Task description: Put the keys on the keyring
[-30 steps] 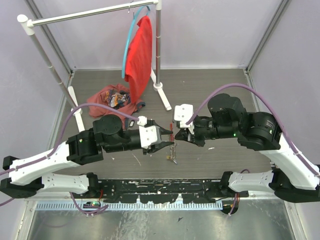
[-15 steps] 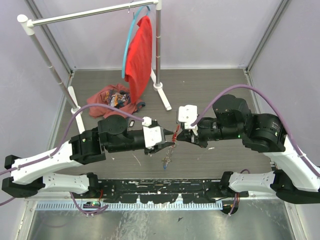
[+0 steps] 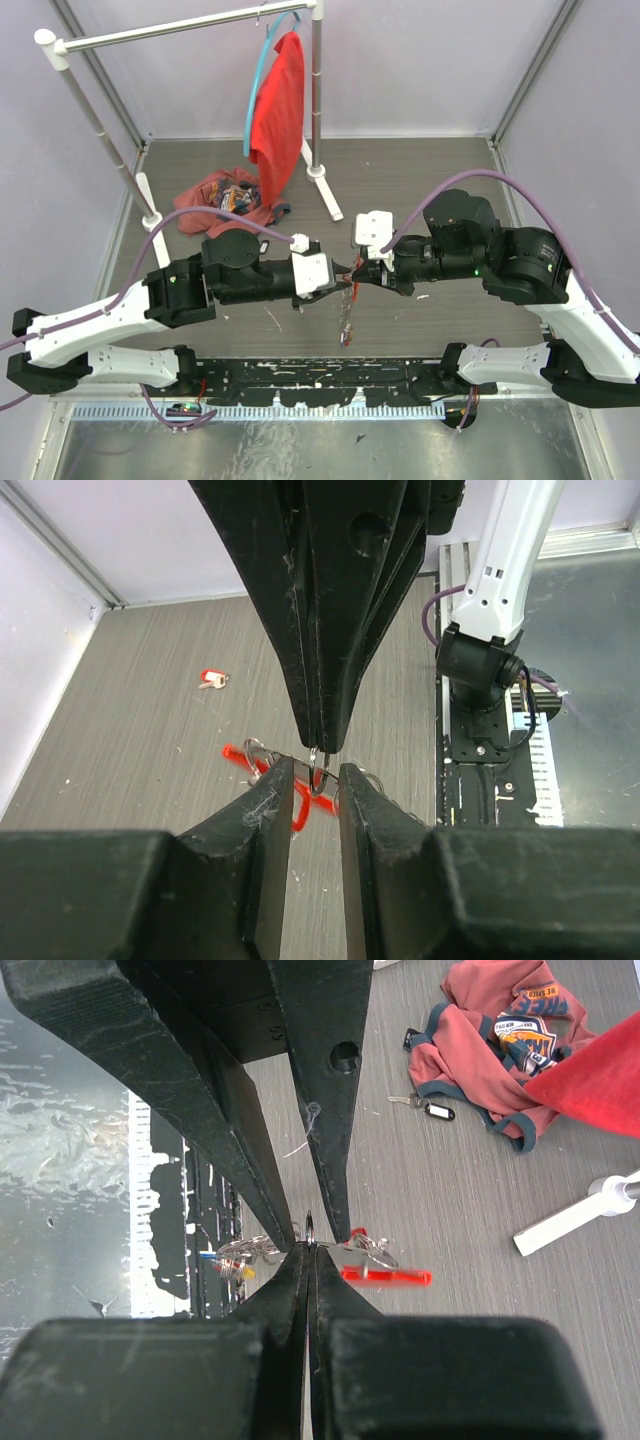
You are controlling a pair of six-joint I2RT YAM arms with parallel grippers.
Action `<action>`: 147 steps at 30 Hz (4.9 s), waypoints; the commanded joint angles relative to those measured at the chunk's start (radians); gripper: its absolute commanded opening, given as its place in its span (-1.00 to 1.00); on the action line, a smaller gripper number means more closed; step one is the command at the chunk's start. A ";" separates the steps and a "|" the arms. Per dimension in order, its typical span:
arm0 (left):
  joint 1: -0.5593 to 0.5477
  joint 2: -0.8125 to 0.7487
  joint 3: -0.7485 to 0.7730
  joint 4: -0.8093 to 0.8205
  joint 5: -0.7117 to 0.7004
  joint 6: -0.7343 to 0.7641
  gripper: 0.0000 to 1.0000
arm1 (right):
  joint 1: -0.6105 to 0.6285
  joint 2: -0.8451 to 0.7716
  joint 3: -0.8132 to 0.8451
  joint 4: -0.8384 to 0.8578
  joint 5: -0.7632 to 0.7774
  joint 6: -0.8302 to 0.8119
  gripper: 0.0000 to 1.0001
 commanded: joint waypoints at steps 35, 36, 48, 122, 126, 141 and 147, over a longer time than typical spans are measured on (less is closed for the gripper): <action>-0.003 -0.119 -0.083 0.133 0.037 0.017 -1.00 | 0.002 -0.438 -0.463 0.717 0.141 0.156 0.27; -0.002 -0.124 -0.093 0.144 0.042 0.029 -1.00 | 0.002 -0.440 -0.475 0.722 0.142 0.169 0.28; -0.002 -0.201 -0.202 0.203 0.178 0.398 -1.00 | 0.002 -0.443 -0.560 0.741 0.119 0.120 0.27; -0.002 -0.328 -0.481 0.642 0.414 0.840 -1.00 | 0.003 -0.602 -0.754 0.645 -0.084 -0.312 0.15; 0.000 -0.331 -0.477 0.623 0.431 0.854 -1.00 | 0.002 -0.603 -0.753 0.642 -0.085 -0.312 0.15; 0.001 -0.321 -0.465 0.607 0.383 0.852 -1.00 | 0.002 -0.607 -0.758 0.640 -0.089 -0.301 0.15; 0.001 -0.318 -0.454 0.610 0.351 0.849 -1.00 | 0.002 -0.601 -0.758 0.633 -0.104 -0.298 0.15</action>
